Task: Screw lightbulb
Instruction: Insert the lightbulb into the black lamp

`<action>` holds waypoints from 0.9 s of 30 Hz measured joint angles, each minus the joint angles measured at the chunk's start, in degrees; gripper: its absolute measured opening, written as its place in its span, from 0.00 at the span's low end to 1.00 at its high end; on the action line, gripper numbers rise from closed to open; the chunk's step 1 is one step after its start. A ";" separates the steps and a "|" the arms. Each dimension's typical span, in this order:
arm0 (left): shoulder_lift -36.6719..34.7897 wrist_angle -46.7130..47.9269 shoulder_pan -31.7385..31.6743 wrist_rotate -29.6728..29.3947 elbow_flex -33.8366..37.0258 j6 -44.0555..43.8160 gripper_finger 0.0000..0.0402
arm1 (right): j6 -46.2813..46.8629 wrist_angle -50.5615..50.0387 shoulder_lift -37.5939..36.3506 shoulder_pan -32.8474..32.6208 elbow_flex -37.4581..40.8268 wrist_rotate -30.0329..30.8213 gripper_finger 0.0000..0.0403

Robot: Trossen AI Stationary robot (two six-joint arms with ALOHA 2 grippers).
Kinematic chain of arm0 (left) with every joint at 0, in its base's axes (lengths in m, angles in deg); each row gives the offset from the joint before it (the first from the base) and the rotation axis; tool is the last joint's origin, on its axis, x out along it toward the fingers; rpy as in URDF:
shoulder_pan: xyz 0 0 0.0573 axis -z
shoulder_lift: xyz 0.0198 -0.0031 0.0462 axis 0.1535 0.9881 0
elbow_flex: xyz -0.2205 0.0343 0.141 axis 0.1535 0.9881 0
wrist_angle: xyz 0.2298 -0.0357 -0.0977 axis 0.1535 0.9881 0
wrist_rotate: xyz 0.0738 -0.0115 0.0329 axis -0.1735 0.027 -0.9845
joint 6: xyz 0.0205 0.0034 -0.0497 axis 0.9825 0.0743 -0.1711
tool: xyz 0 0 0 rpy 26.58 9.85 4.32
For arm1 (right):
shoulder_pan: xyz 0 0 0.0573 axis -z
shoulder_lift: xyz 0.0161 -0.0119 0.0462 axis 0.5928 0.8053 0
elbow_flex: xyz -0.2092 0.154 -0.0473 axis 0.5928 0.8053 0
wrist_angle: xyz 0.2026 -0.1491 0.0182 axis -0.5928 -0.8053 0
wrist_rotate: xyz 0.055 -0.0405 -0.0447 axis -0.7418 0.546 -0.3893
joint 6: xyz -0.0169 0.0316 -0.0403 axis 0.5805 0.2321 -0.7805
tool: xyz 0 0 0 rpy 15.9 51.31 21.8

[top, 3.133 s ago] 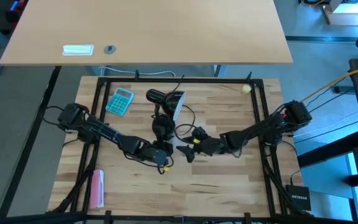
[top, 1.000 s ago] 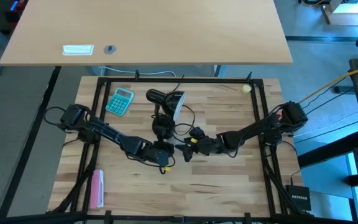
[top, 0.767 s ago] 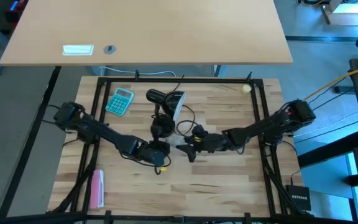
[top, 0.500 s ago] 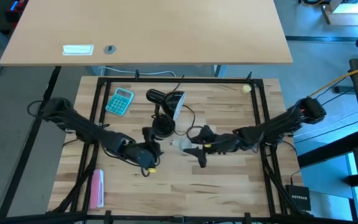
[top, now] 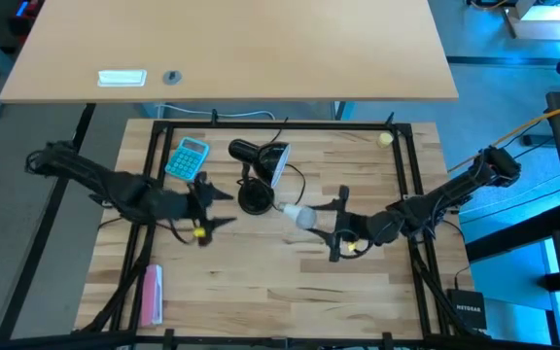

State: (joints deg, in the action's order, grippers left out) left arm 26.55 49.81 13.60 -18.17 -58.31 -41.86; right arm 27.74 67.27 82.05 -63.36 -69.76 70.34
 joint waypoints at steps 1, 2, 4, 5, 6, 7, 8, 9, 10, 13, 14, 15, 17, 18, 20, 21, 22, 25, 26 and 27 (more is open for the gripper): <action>-2.19 -1.06 -1.38 1.14 1.14 -0.16 0.63 | -1.76 -0.02 -0.43 0.76 -0.01 -0.48 0.52; -4.36 -2.19 -2.78 2.46 2.49 -0.39 0.63 | -3.69 0.10 -0.97 1.75 0.06 -1.20 0.52; -8.52 -4.62 -6.00 5.35 4.98 -1.13 0.63 | -6.93 0.66 -2.37 4.11 0.57 -4.00 0.52; -10.25 -5.94 -7.77 6.65 5.87 -1.19 0.63 | -7.89 0.65 -3.25 5.60 0.84 -5.94 0.52; -11.93 -6.84 -9.61 7.89 6.55 -1.26 0.63 | -8.70 0.51 -4.13 7.15 1.04 -7.47 0.52; -13.40 -7.53 -11.59 8.75 7.10 -1.31 0.63 | -9.09 0.58 -5.10 8.67 1.35 -8.94 0.52; -14.53 -8.24 -13.55 9.54 7.50 -1.73 0.63 | -9.32 0.59 -6.04 10.01 1.78 -10.11 0.52; -15.50 -8.85 -15.56 10.20 7.75 -1.82 0.63 | -9.53 0.59 -6.81 11.29 2.15 -11.16 0.52; -16.11 -9.22 -17.50 10.84 7.86 -1.81 0.63 | -9.82 0.59 -7.40 12.62 2.44 -12.01 0.52; -16.53 -10.00 -23.89 15.82 7.86 -1.75 0.66 | -10.24 -0.81 -8.50 15.41 3.09 -13.95 0.52; -16.53 -10.00 -26.23 18.83 7.86 -1.53 0.67 | -10.42 -1.40 -8.72 16.20 3.12 -14.59 0.52; -16.46 -9.97 -28.90 21.86 7.86 -1.34 0.69 | -10.61 -1.91 -8.96 17.03 3.13 -15.34 0.52; -15.80 -10.46 -34.65 26.36 7.86 -0.88 0.73 | -10.87 -2.86 -9.56 18.57 3.13 -16.77 0.52; -15.40 -10.94 -37.58 29.21 7.86 0.02 0.75 | -11.05 -3.33 -9.83 19.30 3.13 -17.60 0.52; -14.33 -11.80 -43.52 34.76 7.88 1.64 0.77 | -11.92 -4.29 -10.53 20.94 3.13 -18.99 0.52; -13.75 -12.53 -46.25 38.48 7.88 2.25 0.78 | -12.14 -4.78 -10.91 21.67 3.13 -19.61 0.52; -12.96 -13.29 -49.21 42.61 7.88 3.02 0.79 | -12.28 -4.90 -11.44 22.55 3.13 -20.43 0.52; -9.49 -14.95 -55.40 53.25 7.88 4.40 0.80 | -12.60 -5.92 -13.14 25.11 3.13 -23.34 0.52; -7.80 -16.55 -56.85 56.37 7.88 4.51 0.80 | -12.62 -6.14 -13.61 25.93 3.13 -24.42 0.52; -6.10 -18.67 -57.83 59.39 7.88 4.50 0.80 | -12.62 -6.61 -13.97 26.66 3.13 -25.39 0.52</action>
State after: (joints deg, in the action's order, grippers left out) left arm 20.45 31.13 -44.24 41.22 -50.42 -37.36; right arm 15.12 60.66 68.08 -36.70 -66.63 44.95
